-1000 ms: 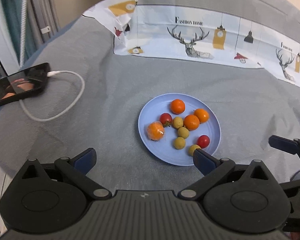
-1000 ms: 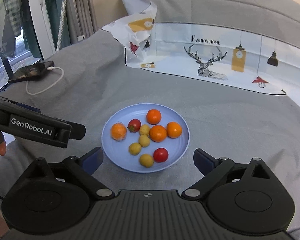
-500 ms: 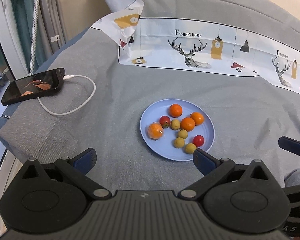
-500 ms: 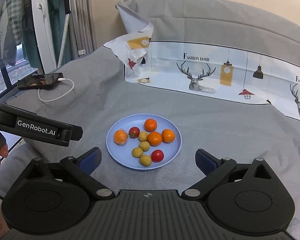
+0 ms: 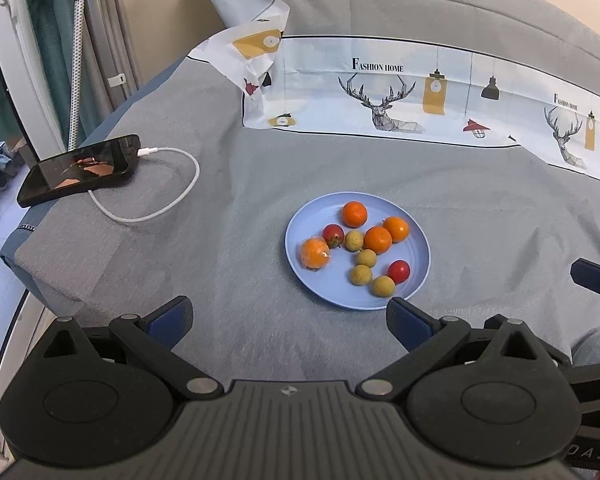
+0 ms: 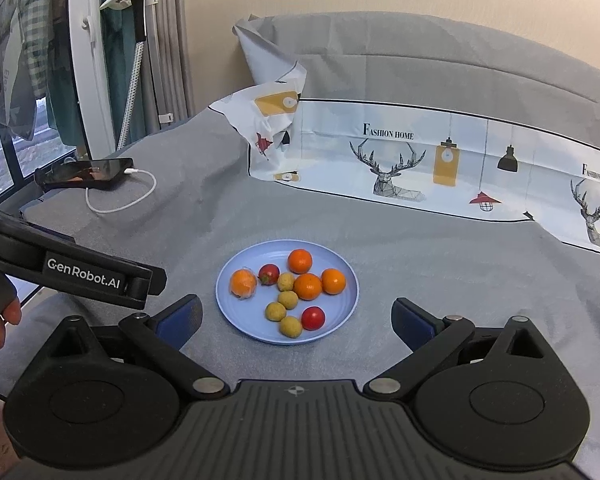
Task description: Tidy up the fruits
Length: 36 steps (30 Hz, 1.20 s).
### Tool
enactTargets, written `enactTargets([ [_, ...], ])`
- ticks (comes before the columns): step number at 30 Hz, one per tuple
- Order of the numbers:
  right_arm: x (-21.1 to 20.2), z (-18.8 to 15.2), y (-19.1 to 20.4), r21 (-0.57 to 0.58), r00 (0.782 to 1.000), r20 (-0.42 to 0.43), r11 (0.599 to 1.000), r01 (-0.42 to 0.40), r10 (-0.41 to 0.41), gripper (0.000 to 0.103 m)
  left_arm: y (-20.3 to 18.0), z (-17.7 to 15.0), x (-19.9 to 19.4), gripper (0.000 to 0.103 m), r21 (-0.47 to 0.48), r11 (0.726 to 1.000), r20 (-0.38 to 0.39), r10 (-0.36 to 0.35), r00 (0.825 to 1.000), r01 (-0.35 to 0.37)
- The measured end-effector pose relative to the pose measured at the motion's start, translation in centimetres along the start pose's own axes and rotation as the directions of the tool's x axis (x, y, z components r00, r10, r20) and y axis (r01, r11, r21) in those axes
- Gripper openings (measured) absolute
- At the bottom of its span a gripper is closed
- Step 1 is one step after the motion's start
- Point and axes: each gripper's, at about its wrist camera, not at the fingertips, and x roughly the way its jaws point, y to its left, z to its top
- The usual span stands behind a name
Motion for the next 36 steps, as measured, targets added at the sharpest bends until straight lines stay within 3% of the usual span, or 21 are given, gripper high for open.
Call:
enactTargets([
  [27, -0.45, -0.29, 0.11, 0.014, 1.0, 0.0, 1.0, 0.013, -0.013, 0.101, 0.25, -0.27, -0.27, 0.103, 0.004, 1.0, -0.003, 0.008, 1.0, -0.008],
  [36, -0.23, -0.44, 0.04, 0.015, 1.0, -0.004, 1.0, 0.014, -0.014, 0.101, -0.01, -0.23, -0.07, 0.103, 0.015, 0.998, 0.007, 0.056, 0.998, -0.056],
])
